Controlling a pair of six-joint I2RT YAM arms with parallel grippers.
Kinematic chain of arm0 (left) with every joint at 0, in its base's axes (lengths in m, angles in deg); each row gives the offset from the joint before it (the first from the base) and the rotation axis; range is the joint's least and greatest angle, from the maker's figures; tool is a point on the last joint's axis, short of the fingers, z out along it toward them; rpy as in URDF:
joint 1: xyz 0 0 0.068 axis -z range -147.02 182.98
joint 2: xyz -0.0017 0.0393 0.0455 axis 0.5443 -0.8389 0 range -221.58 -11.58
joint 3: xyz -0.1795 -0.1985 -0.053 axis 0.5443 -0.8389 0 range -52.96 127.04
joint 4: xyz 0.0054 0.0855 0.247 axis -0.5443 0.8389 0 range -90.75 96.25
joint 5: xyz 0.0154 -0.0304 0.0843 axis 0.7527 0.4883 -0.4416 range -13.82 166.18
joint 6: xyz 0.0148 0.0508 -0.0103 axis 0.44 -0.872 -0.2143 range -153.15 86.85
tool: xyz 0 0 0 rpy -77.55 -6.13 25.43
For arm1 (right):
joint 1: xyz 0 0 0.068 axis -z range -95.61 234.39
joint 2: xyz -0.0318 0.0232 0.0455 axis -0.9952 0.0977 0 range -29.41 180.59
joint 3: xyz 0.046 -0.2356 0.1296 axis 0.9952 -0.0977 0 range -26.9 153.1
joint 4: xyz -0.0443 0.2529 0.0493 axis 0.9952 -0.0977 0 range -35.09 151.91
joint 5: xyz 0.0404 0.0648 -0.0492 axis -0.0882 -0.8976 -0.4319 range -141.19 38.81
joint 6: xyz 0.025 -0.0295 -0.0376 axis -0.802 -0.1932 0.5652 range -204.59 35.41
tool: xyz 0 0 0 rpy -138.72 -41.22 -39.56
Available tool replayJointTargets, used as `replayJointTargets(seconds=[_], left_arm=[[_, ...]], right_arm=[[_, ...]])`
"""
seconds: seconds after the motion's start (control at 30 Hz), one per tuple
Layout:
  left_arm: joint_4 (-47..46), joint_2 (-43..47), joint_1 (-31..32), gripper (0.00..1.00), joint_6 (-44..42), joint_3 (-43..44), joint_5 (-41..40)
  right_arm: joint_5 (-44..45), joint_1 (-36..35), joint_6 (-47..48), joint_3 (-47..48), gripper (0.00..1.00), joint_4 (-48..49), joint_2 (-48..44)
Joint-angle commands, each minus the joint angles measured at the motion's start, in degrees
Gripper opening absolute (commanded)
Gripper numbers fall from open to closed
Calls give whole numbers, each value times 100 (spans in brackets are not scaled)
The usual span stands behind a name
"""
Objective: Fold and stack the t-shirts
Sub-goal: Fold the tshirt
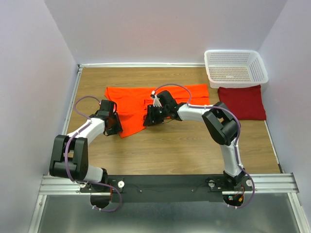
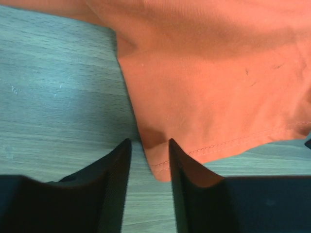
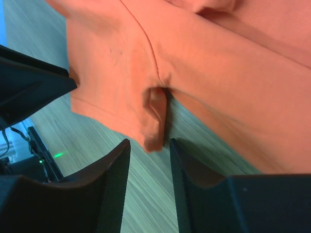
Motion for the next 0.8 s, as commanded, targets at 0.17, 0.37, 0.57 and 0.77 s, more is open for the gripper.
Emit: replayJointTargets(seconds=[0.17,0.37,0.57,0.77], left_arm=[[176,-216,69,25,-155,3,303],[228,-207,60,0,-155,178,602],[369,-215,51,0,-172,914,295],[282,-760,-10,0,-295,1785,101]], right_arm=[[-77,-139,-64,167,29,-14,340],[-7,-139,-38,219,1,-14,226],[204,-113,-20,448,1,-14,120],[327,98,-82,843,1,-14,172]])
